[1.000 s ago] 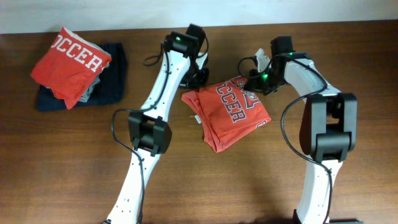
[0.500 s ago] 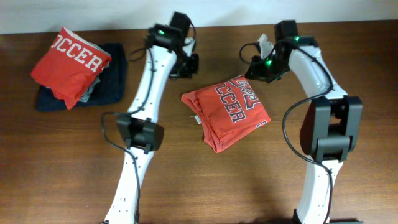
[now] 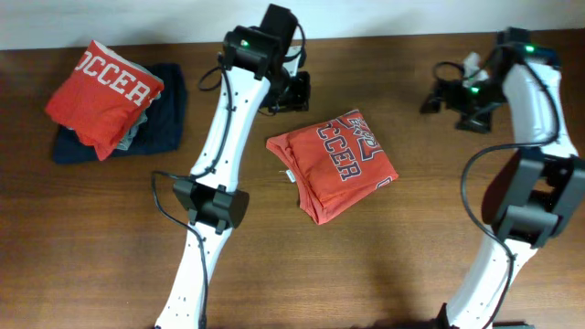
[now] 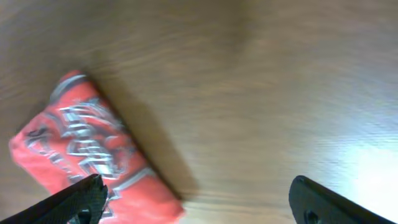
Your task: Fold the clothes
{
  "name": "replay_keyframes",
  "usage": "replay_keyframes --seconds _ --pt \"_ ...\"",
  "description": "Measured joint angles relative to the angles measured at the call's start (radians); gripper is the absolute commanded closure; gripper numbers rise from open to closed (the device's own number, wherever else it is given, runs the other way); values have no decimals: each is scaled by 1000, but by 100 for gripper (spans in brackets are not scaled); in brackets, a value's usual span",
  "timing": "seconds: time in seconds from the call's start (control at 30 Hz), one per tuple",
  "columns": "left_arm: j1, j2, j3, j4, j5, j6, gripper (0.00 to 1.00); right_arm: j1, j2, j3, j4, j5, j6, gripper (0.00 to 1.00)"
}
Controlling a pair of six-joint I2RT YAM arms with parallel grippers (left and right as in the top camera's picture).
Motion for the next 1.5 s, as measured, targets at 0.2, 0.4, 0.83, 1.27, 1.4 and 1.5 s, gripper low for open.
replay_keyframes --seconds 0.2,0.4,0.83,1.27,1.4,1.5 --pt "-61 -97 -13 -1 -140 -7 43 -58 0 0 -10 7 -1 1" --pt "-149 -265 -161 0 -267 -11 39 -67 0 0 -10 6 0 1" --pt "-158 -560 -1030 128 -373 -241 7 -67 0 0 -10 7 0 1" --pt "-158 -560 -1347 683 -200 -353 1 -67 0 0 -10 7 0 2" --pt "-158 -560 -1347 716 -195 -365 1 -67 0 0 -10 7 0 1" --pt "-158 -560 -1347 714 -193 -391 1 -67 0 0 -10 7 0 1"
